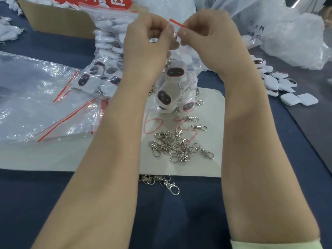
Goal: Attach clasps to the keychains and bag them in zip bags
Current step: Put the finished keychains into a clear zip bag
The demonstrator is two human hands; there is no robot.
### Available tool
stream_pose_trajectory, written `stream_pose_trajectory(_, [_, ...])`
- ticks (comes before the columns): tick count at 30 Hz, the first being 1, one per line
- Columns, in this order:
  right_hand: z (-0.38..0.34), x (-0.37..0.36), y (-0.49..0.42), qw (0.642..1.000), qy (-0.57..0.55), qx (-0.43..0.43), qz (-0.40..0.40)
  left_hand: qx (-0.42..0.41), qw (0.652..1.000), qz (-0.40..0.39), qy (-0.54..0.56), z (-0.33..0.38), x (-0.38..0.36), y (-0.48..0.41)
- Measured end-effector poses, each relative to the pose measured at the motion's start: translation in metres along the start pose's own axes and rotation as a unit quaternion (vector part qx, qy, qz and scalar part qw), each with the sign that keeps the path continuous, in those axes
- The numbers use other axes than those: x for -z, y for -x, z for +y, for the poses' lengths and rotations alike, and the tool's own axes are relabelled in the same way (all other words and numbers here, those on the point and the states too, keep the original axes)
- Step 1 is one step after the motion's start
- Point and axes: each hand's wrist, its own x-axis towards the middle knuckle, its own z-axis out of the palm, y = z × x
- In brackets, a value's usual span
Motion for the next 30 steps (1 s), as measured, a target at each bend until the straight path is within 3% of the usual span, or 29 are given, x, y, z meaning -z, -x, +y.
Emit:
stream_pose_trajectory(15, [0.005,-0.007,0.001,0.998,-0.03,0.048,-0.004,-0.027,0.997,0.005,-0.074,-0.003,0.001,0.0])
stream_pose_trajectory(24, [0.044,0.003,0.005,0.996,0.038,-0.086,0.003,-0.023,0.995,0.067,-0.076,-0.009,0.003,-0.002])
stream_pose_trajectory(27, [0.049,-0.001,0.006,0.988,-0.037,-0.146,0.025,-0.014,0.995,0.073,-0.07,-0.012,0.002,-0.001])
stream_pose_trajectory(30, [0.053,-0.002,0.01,0.944,-0.248,-0.215,0.034,-0.001,0.994,0.076,-0.074,-0.016,0.0,-0.001])
